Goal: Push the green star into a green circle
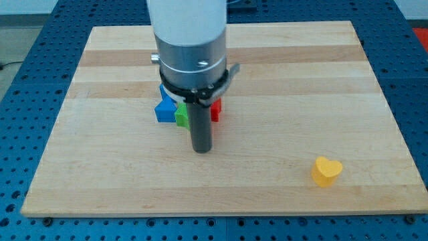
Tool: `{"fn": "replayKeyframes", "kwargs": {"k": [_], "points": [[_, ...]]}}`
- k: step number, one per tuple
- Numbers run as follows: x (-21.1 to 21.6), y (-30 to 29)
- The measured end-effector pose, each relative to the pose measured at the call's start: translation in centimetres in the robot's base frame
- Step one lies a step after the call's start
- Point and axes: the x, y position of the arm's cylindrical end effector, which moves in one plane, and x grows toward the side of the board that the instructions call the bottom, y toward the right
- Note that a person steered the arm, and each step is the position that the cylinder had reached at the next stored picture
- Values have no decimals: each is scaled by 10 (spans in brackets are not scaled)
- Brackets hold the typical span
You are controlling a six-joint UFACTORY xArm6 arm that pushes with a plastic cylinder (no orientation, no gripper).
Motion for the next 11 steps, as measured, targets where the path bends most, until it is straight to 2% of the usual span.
{"fn": "replayKeyframes", "kwargs": {"k": [1,4,5,8,9,11], "points": [[-16,-24],[-21,-25],[-23,-53],[-83,-31],[-50,-13],[-48,-15]]}}
